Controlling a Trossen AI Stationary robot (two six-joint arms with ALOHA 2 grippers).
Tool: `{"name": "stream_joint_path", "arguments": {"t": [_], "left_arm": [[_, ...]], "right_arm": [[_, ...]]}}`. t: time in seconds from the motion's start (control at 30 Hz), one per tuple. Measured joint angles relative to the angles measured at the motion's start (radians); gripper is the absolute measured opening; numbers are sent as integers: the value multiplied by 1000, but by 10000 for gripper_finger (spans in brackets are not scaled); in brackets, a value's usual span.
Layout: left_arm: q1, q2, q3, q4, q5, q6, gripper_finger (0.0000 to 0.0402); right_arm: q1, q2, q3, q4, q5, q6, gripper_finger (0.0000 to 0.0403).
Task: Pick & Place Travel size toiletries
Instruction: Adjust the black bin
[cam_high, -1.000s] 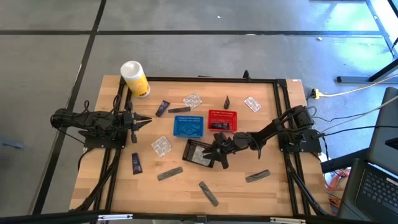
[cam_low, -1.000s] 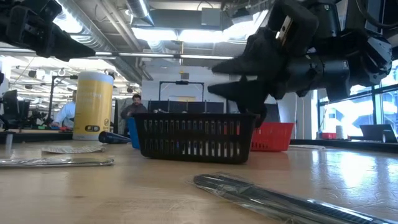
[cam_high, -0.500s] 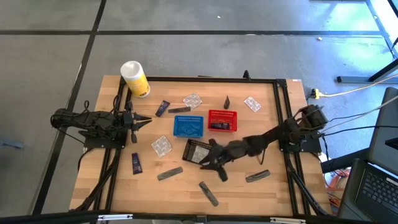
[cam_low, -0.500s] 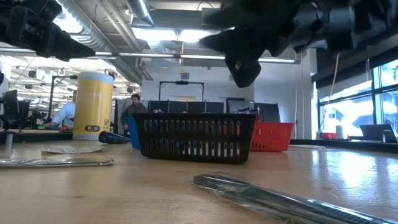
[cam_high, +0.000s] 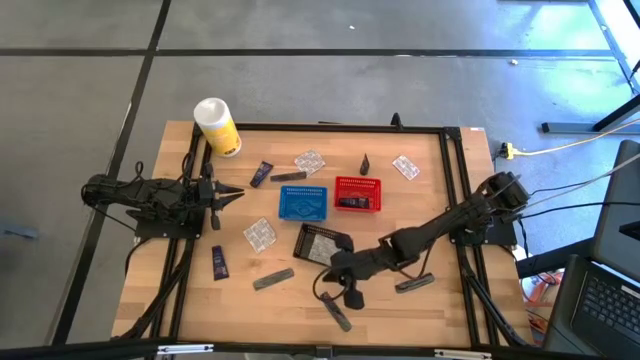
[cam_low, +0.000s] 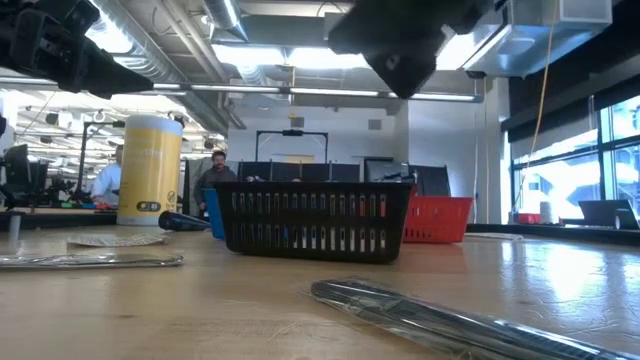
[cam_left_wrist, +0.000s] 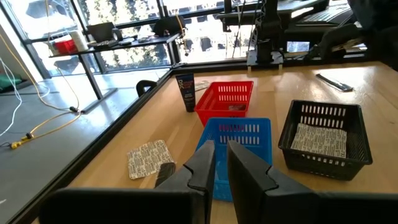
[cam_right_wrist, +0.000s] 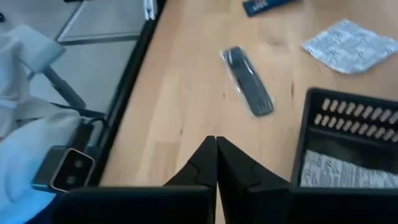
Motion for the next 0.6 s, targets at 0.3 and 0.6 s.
{"name": "stream_joint_path", "arguments": {"t": [0.3,0.6], "left_arm": [[0,0,0,0,0,0,35],[0,0,0,0,0,0,37]], "right_arm": [[-1,71,1,-66,-43,92,2],[-20,76,1,-137,-29,140,1]]}}
